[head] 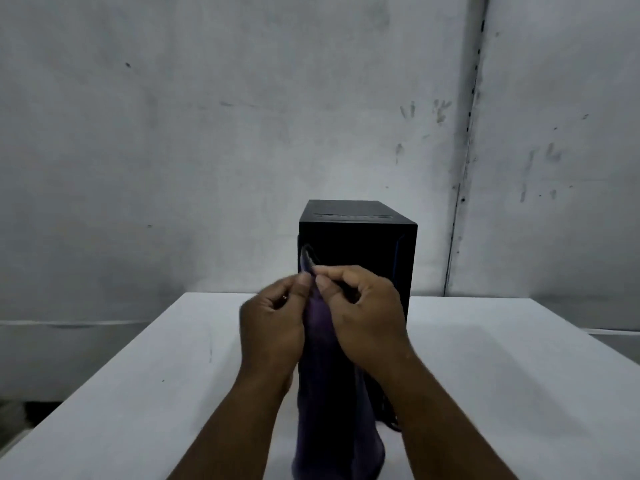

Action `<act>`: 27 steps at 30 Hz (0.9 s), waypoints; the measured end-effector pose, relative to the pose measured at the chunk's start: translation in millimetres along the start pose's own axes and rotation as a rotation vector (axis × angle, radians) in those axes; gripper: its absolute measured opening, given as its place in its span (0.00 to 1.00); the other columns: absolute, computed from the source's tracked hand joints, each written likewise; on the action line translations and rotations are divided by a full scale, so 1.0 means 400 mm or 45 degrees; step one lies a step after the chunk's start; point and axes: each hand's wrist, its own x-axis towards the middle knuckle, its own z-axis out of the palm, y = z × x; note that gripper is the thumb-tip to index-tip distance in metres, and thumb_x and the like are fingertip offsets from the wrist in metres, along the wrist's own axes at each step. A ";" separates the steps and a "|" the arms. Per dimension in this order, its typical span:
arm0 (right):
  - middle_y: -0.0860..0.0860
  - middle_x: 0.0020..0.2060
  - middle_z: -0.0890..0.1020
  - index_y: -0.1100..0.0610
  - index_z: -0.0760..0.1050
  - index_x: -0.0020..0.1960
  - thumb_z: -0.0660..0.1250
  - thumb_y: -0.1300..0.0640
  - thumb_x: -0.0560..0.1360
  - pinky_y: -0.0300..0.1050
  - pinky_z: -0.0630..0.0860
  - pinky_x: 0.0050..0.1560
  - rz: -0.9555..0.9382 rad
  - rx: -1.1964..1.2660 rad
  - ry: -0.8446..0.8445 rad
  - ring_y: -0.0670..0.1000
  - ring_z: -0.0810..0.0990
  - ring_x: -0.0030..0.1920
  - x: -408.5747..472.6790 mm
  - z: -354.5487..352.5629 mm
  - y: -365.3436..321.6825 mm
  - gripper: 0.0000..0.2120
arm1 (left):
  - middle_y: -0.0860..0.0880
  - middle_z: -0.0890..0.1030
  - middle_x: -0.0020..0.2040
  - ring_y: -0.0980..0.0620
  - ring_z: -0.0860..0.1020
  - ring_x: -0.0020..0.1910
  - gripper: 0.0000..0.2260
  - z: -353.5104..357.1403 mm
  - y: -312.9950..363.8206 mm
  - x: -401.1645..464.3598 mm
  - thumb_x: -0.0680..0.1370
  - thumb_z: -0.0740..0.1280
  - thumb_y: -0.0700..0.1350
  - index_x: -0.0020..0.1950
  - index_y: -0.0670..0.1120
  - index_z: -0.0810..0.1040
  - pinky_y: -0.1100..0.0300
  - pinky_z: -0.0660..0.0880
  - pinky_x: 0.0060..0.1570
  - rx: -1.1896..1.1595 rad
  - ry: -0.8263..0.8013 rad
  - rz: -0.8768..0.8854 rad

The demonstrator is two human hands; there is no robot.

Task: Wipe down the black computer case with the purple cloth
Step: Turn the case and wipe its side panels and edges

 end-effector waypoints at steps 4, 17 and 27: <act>0.42 0.49 0.85 0.50 0.86 0.53 0.70 0.53 0.80 0.45 0.79 0.56 -0.155 -0.291 0.166 0.43 0.81 0.52 0.076 -0.025 -0.037 0.06 | 0.64 0.86 0.43 0.62 0.85 0.48 0.10 0.005 0.037 0.099 0.80 0.72 0.45 0.45 0.60 0.84 0.66 0.80 0.51 0.018 0.249 0.165; 0.43 0.59 0.77 0.40 0.80 0.60 0.62 0.24 0.69 0.62 0.58 0.76 -0.039 -0.868 0.217 0.51 0.63 0.67 0.182 0.022 -0.004 0.28 | 0.61 0.85 0.43 0.62 0.83 0.46 0.10 0.019 -0.132 0.097 0.83 0.67 0.48 0.46 0.60 0.85 0.67 0.78 0.45 0.314 0.169 0.047; 0.38 0.58 0.77 0.38 0.78 0.56 0.63 0.23 0.63 0.65 0.41 0.78 -0.030 -0.935 0.186 0.50 0.66 0.68 0.187 -0.041 -0.001 0.29 | 0.56 0.86 0.48 0.60 0.83 0.48 0.06 0.057 -0.067 0.109 0.81 0.71 0.48 0.54 0.49 0.87 0.67 0.78 0.47 0.251 0.076 0.261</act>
